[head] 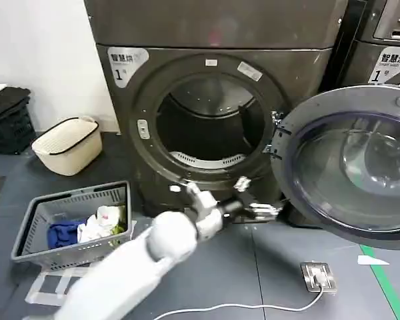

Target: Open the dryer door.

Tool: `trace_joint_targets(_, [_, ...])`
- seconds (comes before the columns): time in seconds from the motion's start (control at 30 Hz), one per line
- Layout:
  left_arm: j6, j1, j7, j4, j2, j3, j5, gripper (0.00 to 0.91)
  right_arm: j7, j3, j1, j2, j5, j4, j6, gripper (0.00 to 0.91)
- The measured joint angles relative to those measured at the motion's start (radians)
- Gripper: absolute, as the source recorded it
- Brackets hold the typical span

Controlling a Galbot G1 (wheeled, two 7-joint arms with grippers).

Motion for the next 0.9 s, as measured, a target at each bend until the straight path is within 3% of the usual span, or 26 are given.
trace_joint_targets(0.23, [0.057,0.122,-0.066,-0.111,0.191,-0.16,-0.09,0.907,-0.009,-0.03,0.007,-0.022,0.002,-0.005,0.004,0.907])
trace_joint_targets(0.57, [0.243,0.231,-0.296,-0.148,0.401,-0.376,-0.299,0.907,-0.006,-0.06,-0.008,-0.03,0.081,-0.008,-0.027,0.907])
trace_joint_targets(0.9, [0.377,0.225,-0.613,-0.115,0.614,-0.43,-0.776,0.907,-0.023,-0.094,-0.017,-0.026,0.116,-0.03,-0.013,0.907])
